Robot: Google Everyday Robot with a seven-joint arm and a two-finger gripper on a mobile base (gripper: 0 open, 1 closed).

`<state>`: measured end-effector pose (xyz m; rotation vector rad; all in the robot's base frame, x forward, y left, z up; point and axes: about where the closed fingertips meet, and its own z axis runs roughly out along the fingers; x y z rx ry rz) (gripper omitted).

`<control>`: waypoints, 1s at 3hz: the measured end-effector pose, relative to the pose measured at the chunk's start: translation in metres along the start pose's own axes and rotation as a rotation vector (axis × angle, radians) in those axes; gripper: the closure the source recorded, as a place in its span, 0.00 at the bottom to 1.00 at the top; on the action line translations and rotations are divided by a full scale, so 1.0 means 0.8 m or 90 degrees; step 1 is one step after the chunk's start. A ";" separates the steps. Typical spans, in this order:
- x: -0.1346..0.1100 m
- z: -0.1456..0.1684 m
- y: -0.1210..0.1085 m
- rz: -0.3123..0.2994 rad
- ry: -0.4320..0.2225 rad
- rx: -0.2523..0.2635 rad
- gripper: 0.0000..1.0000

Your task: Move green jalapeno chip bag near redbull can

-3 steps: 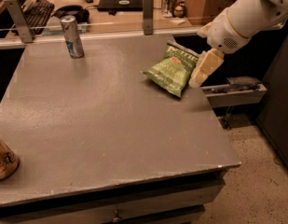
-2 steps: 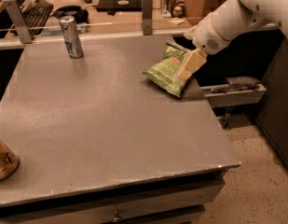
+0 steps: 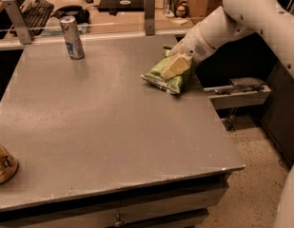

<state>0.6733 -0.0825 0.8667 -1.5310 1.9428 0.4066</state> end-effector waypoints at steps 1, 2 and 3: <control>-0.020 -0.031 -0.006 -0.012 -0.025 0.018 0.81; -0.046 -0.069 -0.011 -0.040 -0.049 0.042 1.00; -0.079 -0.139 -0.015 -0.081 -0.093 0.089 1.00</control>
Offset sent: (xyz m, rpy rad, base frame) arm -0.0054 -0.0160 0.1179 0.0696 -0.1947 0.0255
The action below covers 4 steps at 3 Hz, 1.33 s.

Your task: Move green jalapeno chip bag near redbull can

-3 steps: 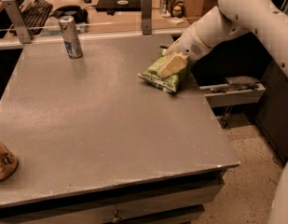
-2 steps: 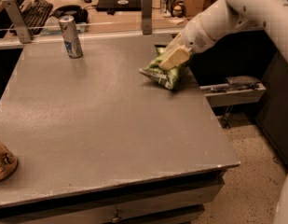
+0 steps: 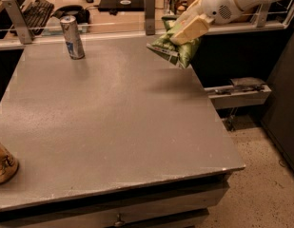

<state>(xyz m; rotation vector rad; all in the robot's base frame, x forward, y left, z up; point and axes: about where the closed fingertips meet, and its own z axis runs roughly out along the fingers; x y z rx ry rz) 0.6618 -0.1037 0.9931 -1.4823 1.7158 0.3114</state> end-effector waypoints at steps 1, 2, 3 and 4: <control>0.000 0.000 0.000 0.000 0.000 0.000 1.00; -0.038 0.050 -0.007 -0.042 -0.044 -0.025 1.00; -0.089 0.127 -0.021 -0.081 -0.099 -0.060 1.00; -0.112 0.194 -0.029 -0.084 -0.136 -0.087 1.00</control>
Offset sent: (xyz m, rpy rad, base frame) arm 0.0551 0.1137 0.0019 0.0871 -0.0992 0.2335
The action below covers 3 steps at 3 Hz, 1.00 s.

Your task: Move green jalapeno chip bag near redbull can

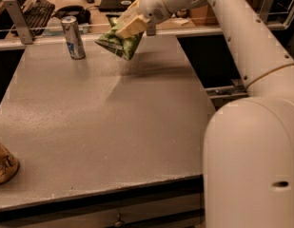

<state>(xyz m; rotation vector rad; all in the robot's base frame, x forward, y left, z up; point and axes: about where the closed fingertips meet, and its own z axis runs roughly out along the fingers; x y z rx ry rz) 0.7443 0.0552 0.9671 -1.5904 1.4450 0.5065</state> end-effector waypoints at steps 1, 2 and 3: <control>-0.008 0.048 -0.006 0.004 -0.027 -0.019 1.00; -0.008 0.082 -0.004 0.017 -0.039 -0.035 1.00; 0.002 0.108 -0.007 0.033 -0.024 -0.033 0.74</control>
Offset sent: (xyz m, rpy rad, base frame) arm 0.0277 0.0753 -0.0385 0.0727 0.0760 0.0579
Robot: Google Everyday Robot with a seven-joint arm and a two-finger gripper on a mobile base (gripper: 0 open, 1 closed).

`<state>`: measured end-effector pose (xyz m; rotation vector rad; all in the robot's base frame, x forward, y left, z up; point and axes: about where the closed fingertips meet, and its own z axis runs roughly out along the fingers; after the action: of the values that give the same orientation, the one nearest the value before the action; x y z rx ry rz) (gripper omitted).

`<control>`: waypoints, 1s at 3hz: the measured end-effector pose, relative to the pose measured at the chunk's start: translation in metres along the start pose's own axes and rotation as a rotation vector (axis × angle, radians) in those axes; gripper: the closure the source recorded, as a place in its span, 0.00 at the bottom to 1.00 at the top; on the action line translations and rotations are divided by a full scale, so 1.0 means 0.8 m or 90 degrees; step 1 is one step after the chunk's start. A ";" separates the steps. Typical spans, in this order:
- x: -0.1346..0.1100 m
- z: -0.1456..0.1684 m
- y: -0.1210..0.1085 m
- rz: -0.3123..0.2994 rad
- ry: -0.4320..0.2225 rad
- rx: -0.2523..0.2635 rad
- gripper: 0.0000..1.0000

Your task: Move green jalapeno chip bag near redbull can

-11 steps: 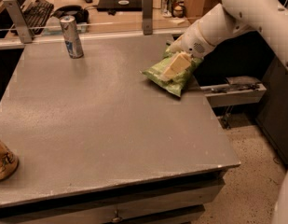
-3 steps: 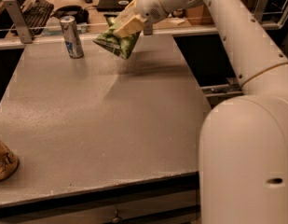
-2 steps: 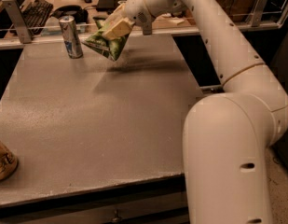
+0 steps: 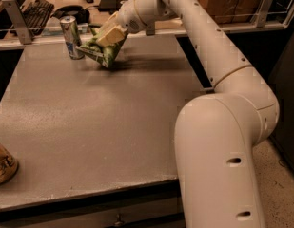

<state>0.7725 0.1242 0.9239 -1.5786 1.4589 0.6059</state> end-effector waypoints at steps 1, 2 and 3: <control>0.004 0.014 -0.003 0.006 0.007 0.001 0.51; 0.005 0.028 -0.004 0.011 0.008 0.002 0.20; 0.004 0.031 -0.006 0.010 0.008 0.003 0.00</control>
Offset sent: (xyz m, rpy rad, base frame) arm 0.0124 0.0165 -0.0132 -0.0057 0.0138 -0.0278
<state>0.7826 0.1435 0.9103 -1.5703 1.4829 0.6023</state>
